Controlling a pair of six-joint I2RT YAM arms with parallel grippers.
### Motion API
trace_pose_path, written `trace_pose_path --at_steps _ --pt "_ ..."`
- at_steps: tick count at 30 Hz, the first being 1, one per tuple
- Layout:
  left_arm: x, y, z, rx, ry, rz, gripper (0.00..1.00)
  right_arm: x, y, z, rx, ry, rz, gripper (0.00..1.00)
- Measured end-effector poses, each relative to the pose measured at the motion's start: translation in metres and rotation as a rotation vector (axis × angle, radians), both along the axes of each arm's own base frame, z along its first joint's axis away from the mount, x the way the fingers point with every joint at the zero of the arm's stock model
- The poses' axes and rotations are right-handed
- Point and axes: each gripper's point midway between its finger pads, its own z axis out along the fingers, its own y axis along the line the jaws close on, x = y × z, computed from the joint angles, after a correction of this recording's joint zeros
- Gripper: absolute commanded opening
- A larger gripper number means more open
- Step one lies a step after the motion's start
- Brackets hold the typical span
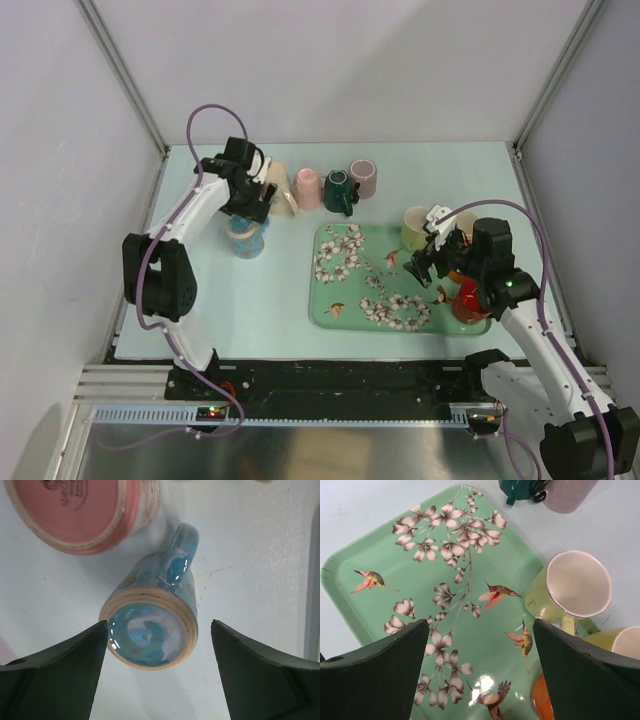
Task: Turn the mug right side up
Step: Move the cup to the center of the board.
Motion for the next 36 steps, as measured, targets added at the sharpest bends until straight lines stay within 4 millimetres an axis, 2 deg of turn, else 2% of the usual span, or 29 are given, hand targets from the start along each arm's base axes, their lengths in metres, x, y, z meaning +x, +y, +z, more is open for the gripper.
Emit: trace_pose_path --at_steps 4,14,23,30,34,36 --pt "-0.010 0.000 -0.012 -0.004 0.037 -0.006 0.85 -0.002 0.005 -0.002 0.009 0.013 0.015 0.91" --pt "-0.014 0.000 -0.013 -0.008 0.012 -0.019 0.78 -0.006 0.009 -0.006 0.016 0.028 0.031 0.90" --pt "-0.035 0.003 -0.015 -0.007 -0.040 -0.061 0.69 -0.006 0.013 -0.005 0.019 0.018 0.045 0.90" --pt "-0.058 -0.009 -0.015 -0.008 -0.091 -0.141 0.69 -0.007 0.018 -0.006 0.018 0.023 0.066 0.90" --pt "-0.083 -0.016 -0.014 -0.009 -0.095 -0.195 0.69 -0.008 0.020 -0.006 0.018 0.023 0.073 0.90" --pt "-0.095 -0.018 -0.015 -0.010 -0.080 -0.213 0.74 -0.008 0.021 -0.007 0.019 0.024 0.077 0.90"
